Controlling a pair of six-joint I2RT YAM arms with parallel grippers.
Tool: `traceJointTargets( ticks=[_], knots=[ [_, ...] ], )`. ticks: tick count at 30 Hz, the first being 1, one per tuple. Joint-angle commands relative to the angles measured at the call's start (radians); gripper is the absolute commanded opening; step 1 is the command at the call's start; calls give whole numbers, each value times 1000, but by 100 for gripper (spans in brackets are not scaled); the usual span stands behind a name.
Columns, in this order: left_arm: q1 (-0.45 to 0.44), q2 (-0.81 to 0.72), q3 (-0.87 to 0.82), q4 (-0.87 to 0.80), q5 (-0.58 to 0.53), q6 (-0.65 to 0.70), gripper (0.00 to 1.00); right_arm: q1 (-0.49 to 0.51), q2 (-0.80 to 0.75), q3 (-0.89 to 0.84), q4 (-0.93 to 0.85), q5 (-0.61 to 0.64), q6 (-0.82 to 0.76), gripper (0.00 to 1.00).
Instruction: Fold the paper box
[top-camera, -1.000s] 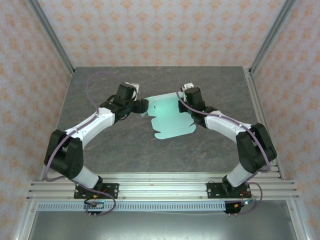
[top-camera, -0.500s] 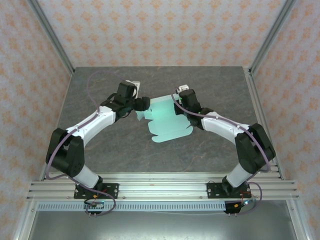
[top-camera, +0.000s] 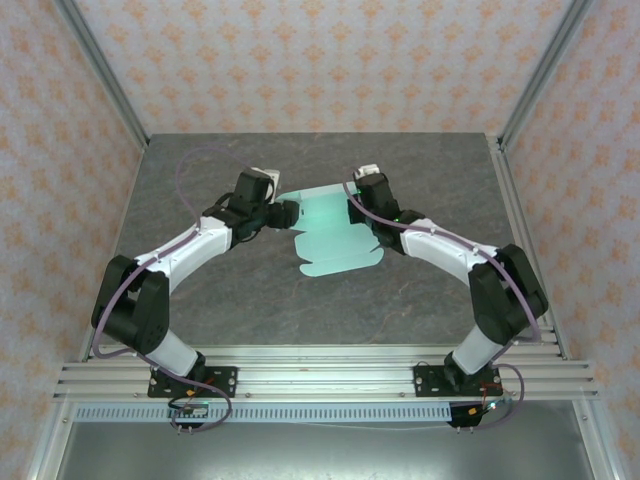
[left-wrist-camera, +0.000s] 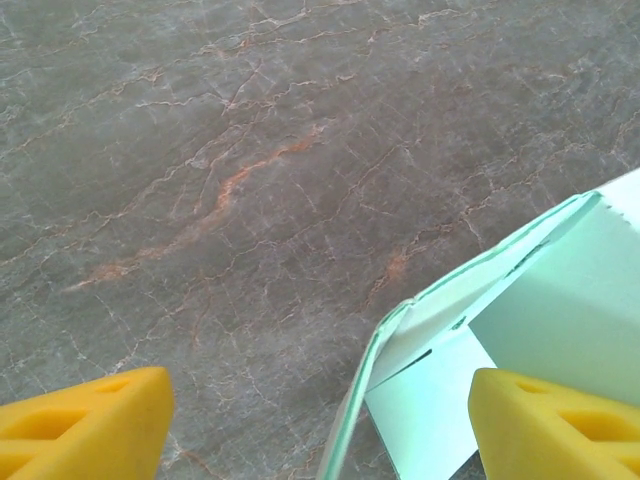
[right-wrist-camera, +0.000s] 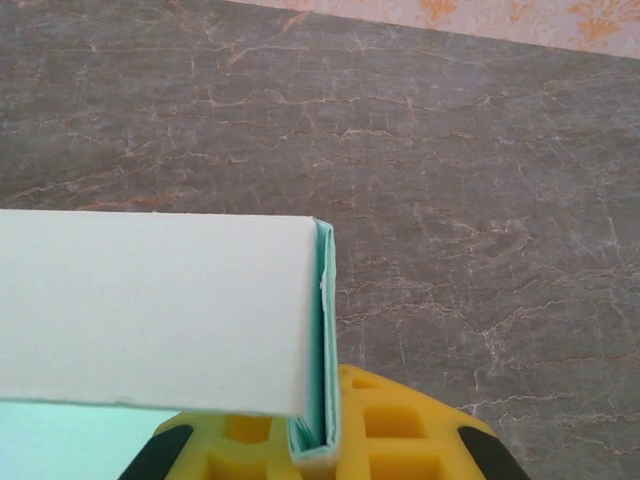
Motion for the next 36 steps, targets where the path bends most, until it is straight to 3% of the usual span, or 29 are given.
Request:
traceJointTargets(
  ticks=[1, 10, 19, 36],
  knots=[
    [8, -4, -2, 29, -20, 5, 78, 8, 14, 24, 6, 5, 21, 0],
    [3, 35, 27, 95, 47, -71, 76, 29, 8, -4, 31, 27, 34, 0],
    [-12, 46, -31, 213, 78, -184, 51, 56, 60, 20, 43, 122, 73, 0],
    [11, 21, -124, 323, 213, -298, 41, 65, 102, 34, 59, 172, 93, 0]
  ],
)
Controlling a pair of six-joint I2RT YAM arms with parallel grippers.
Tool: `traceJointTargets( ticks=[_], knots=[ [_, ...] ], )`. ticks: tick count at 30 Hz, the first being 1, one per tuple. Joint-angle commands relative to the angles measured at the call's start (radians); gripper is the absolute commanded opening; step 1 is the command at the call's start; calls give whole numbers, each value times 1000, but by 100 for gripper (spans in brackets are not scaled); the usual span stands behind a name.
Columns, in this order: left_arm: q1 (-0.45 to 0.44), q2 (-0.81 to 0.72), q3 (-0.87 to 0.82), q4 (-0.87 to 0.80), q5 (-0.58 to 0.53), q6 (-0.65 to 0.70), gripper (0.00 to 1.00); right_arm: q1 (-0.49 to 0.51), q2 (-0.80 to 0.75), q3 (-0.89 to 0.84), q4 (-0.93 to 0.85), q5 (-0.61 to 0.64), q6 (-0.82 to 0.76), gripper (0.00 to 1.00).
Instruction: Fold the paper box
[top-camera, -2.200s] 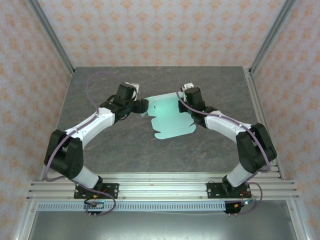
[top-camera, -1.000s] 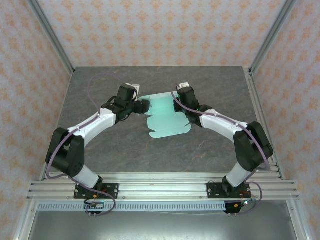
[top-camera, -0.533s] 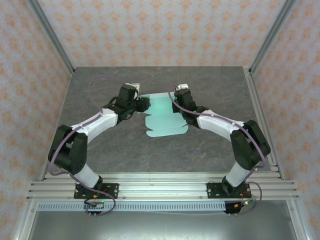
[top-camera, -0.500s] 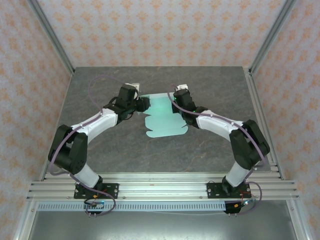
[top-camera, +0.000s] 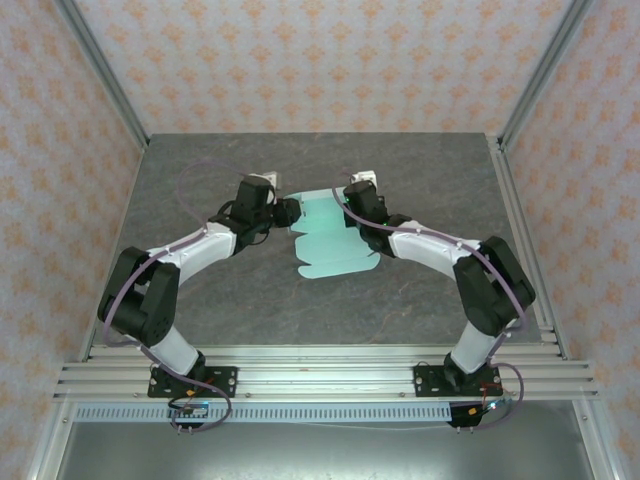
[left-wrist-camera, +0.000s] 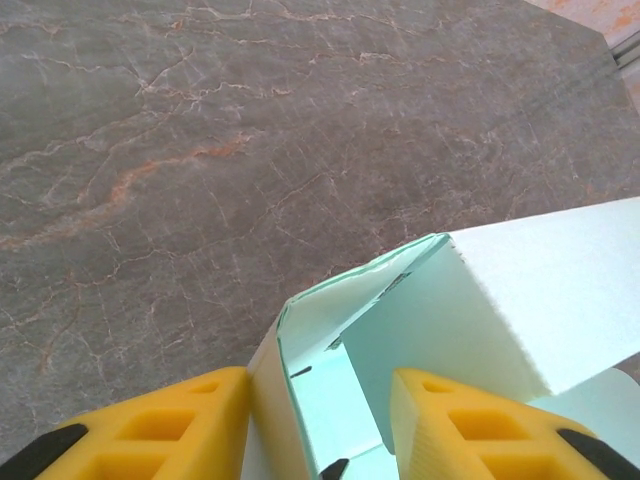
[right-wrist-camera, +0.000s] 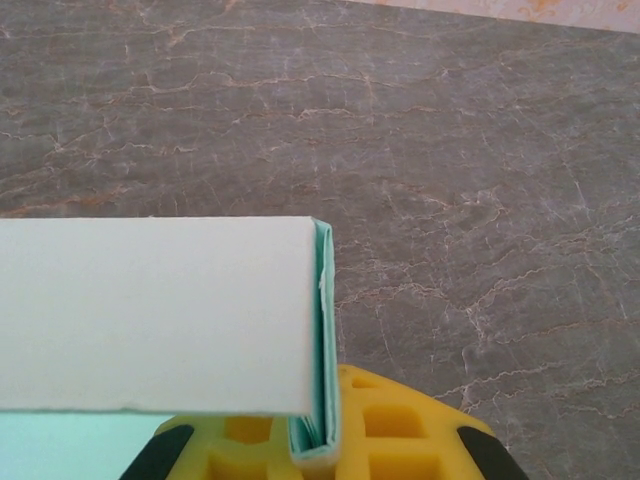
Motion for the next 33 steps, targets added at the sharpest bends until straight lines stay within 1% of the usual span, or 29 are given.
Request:
traceJointTargets(
  ticks=[1, 3, 6, 8, 9, 11, 12, 15, 19, 23, 24, 25, 28, 31, 33],
  knots=[
    [5, -26, -34, 72, 80, -43, 41, 16, 30, 31, 36, 16, 17, 0],
    [15, -13, -55, 112, 112, -70, 38, 16, 44, 26, 48, 19, 22, 0],
    [32, 8, -79, 153, 138, -101, 30, 16, 67, 20, 66, 23, 29, 0],
    [40, 7, -94, 156, 136, -107, 28, 16, 79, 11, 79, 29, 30, 0],
    [44, 3, -100, 154, 136, -101, 30, 16, 81, 8, 84, 31, 30, 0],
    [45, -14, -108, 137, 138, -91, 44, 16, 85, 3, 92, 34, 30, 0],
    [46, -24, -112, 124, 138, -57, 48, 16, 87, 2, 93, 35, 31, 0],
    [47, -62, -137, 82, 110, -27, 63, 16, 85, -3, 102, 38, 31, 0],
    [55, -122, -201, 55, 42, -24, 75, 16, 79, -18, 119, 23, 32, 0],
    [55, -208, -274, 52, -23, -75, 76, 16, 72, -29, 125, 8, 35, 0],
    [55, -224, -291, 66, -18, -80, 77, 16, 68, -33, 128, 8, 34, 0],
    [55, -242, -308, 86, -7, -122, 79, 17, 66, -38, 134, 5, 36, 0],
    [35, -268, -338, 139, 25, -179, 79, 16, 59, -46, 138, -5, 44, 0],
    [-36, -275, -343, 154, 6, -217, 80, 16, 51, -52, 140, -7, 47, 0],
    [-101, -279, -340, 147, -53, -222, 87, 17, 44, -59, 144, -3, 46, 0]
  ],
)
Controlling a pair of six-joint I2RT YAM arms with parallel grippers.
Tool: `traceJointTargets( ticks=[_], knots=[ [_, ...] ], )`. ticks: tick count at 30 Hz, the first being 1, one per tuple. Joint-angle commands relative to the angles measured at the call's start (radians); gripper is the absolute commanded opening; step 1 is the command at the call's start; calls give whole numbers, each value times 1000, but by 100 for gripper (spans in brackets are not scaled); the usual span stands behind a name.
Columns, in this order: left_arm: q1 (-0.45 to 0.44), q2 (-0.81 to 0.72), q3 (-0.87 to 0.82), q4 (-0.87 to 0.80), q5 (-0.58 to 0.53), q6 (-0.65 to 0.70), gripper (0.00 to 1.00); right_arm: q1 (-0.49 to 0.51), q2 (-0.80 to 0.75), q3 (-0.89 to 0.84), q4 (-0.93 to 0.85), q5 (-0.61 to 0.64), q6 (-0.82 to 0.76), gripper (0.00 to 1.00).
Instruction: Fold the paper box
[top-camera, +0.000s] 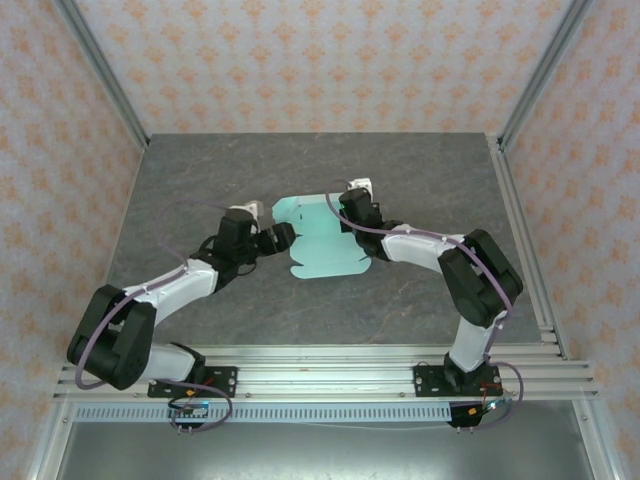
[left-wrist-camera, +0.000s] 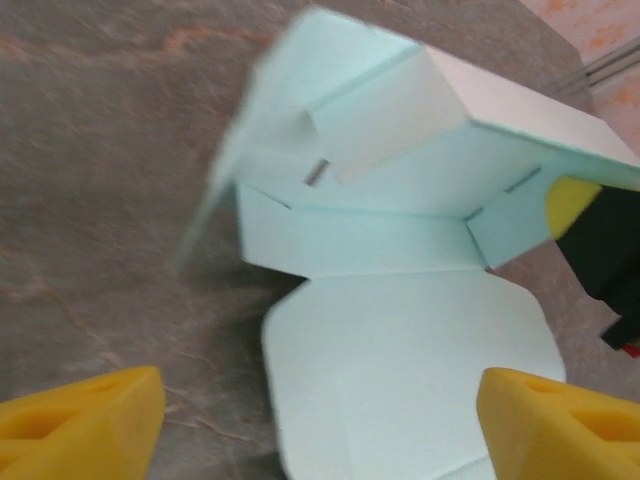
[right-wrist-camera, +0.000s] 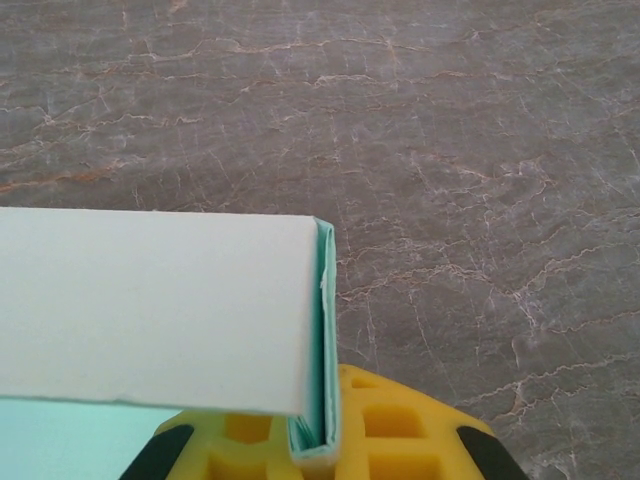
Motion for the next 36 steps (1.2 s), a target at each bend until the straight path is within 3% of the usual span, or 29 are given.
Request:
traceJointTargets(
  ticks=[1, 7, 15, 21, 36],
  knots=[
    [-92, -24, -1, 27, -102, -49, 90, 9, -36, -27, 35, 7, 19, 0],
    [-106, 24, 16, 67, -221, -61, 99, 8, -51, -49, 52, 5, 19, 0],
    [-115, 186, 53, 208, -142, -88, 100, 8, -59, -61, 59, 7, 38, 0],
    [-119, 265, 79, 201, -164, -83, 86, 8, -61, -73, 68, 7, 39, 0],
    [-122, 384, 209, 163, -214, -12, 83, 8, -80, -98, 84, -9, 42, 0]
  ],
)
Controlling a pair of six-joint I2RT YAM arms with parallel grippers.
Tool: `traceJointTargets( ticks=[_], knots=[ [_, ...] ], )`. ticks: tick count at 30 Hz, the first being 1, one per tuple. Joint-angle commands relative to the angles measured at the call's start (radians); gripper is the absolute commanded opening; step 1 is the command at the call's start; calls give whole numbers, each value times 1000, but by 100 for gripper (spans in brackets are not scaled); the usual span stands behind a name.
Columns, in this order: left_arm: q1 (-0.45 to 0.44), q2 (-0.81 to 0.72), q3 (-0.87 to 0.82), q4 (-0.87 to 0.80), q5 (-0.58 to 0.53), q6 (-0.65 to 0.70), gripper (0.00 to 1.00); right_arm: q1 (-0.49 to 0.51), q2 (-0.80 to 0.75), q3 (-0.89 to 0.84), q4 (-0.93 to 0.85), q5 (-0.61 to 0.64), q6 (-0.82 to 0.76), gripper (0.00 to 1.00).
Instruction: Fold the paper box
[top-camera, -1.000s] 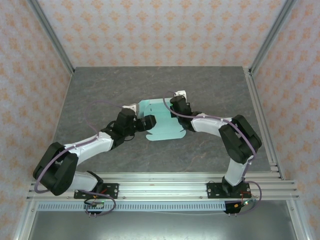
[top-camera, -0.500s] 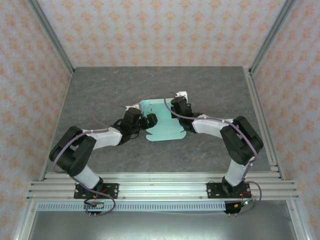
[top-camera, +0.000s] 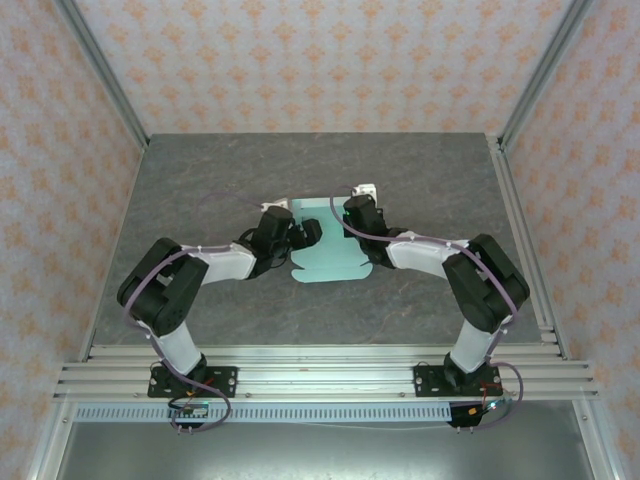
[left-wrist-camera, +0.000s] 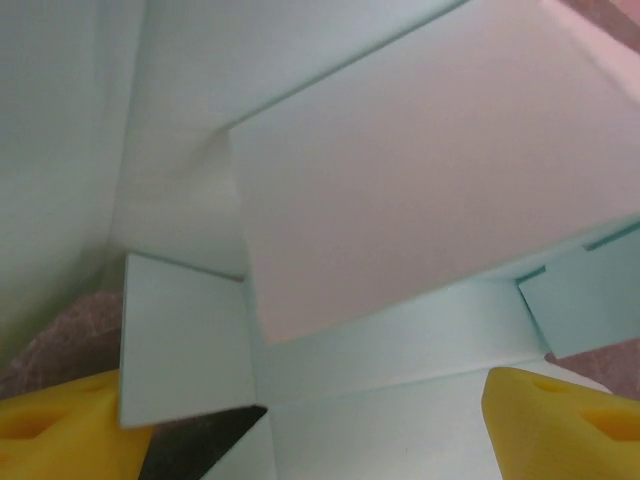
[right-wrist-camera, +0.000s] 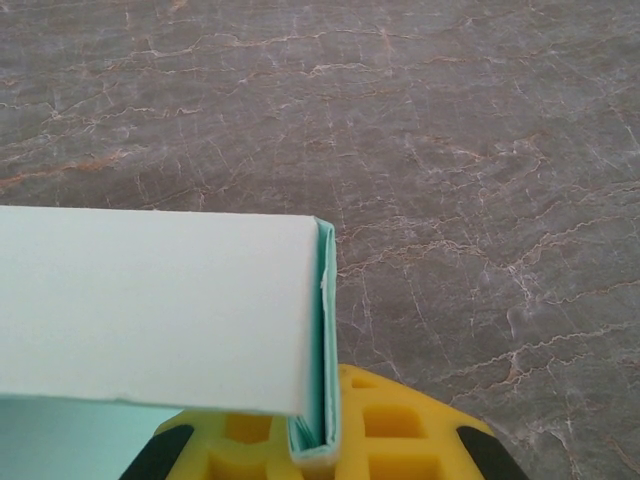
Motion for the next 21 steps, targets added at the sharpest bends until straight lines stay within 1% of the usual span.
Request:
traceJointTargets(
  ticks=[1, 4, 10, 21],
  knots=[
    [-7, 19, 42, -7, -37, 44, 82, 5, -33, -13, 27, -1, 16, 0],
    [-11, 20, 50, -4, -33, 54, 76, 6, -31, -13, 26, 0, 14, 0],
    [-24, 44, 81, -22, -32, 78, 75, 6, -23, -9, 27, -10, 21, 0],
    [-46, 95, 126, -26, 29, 104, 67, 8, 7, 6, 20, -36, 34, 0]
  ],
)
